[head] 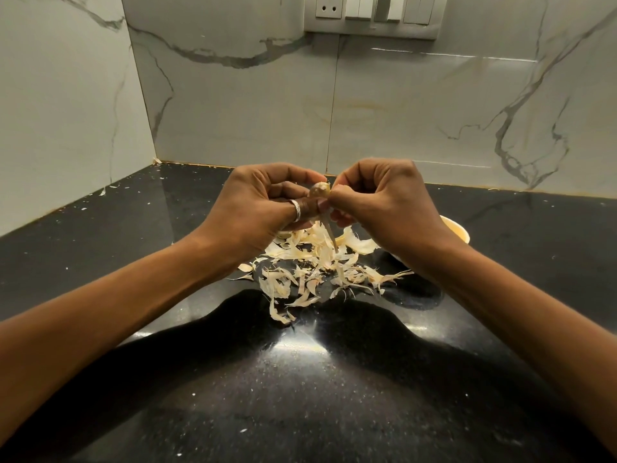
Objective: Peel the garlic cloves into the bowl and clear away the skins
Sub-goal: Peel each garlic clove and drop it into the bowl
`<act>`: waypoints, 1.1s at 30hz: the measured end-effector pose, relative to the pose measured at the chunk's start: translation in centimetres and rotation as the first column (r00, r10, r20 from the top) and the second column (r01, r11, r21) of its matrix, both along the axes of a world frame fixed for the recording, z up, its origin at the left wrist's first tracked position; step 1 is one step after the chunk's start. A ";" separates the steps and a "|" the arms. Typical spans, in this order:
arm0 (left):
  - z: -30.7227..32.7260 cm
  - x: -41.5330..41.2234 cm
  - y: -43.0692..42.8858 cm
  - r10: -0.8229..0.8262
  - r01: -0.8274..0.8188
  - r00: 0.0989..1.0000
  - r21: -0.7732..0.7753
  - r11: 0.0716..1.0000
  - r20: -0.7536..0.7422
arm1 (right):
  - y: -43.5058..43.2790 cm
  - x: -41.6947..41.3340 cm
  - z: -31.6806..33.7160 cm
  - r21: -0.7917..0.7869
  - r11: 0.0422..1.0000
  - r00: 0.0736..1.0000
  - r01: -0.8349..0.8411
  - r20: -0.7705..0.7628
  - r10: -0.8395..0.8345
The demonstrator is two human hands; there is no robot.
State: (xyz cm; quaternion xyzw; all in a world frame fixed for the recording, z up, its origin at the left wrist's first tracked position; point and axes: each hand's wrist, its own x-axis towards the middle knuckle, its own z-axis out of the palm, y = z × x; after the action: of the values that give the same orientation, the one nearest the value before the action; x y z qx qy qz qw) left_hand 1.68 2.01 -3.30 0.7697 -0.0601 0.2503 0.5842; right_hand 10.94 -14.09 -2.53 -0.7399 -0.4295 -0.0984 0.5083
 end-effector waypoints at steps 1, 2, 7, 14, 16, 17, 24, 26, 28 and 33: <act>0.0 0.0 -0.1 -0.005 0.004 1.000 -0.016 1.000 -0.001 | 0.0 -0.1 0.0 0.004 1.000 1.000 -0.005 -0.013 0.005; 0.0 0.0 -0.1 -0.008 0.008 1.000 -0.040 0.999 -0.004 | 0.0 -0.2 0.1 0.009 1.000 1.000 -0.011 -0.027 0.011; 0.3 0.2 -0.1 -0.024 0.021 1.000 -0.249 0.968 -0.008 | 0.0 0.1 0.0 0.020 0.999 0.995 -0.031 -0.093 0.033; 0.5 0.6 0.7 0.004 -0.013 1.000 -0.376 0.926 -0.027 | 0.0 0.5 0.1 0.060 0.997 0.985 -0.040 -0.166 0.049; 0.5 0.6 0.7 -0.019 0.008 1.000 -0.377 0.926 -0.024 | -0.1 0.5 0.2 0.069 0.997 0.982 -0.044 -0.182 0.056; 0.5 0.6 0.6 -0.029 0.018 0.999 -0.375 0.927 -0.022 | -0.1 0.5 0.2 0.071 0.997 0.981 -0.042 -0.187 0.055; 0.3 0.4 0.4 -0.034 0.028 0.999 -0.282 0.959 -0.018 | 0.0 -0.3 0.5 0.040 0.995 0.985 -0.093 -0.140 0.097; 0.3 0.4 0.3 -0.029 0.026 1.000 -0.249 0.968 -0.008 | -0.1 -0.3 0.5 0.019 0.995 0.987 -0.098 -0.123 0.099; 0.3 0.4 0.4 -0.011 0.011 1.000 -0.216 0.976 -0.001 | -0.2 -0.2 0.5 0.009 0.995 0.987 -0.101 -0.122 0.101; 0.1 0.5 0.6 0.016 -0.016 1.000 -0.150 0.989 -0.001 | -0.4 -0.2 0.5 -0.025 0.997 0.993 -0.078 -0.093 0.075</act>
State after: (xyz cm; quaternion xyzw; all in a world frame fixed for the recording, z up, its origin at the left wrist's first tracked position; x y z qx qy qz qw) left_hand 2.18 2.58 -3.17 0.7241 -0.0350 0.2592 0.6382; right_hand 10.79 -14.46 -2.05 -0.7340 -0.4349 -0.0385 0.5202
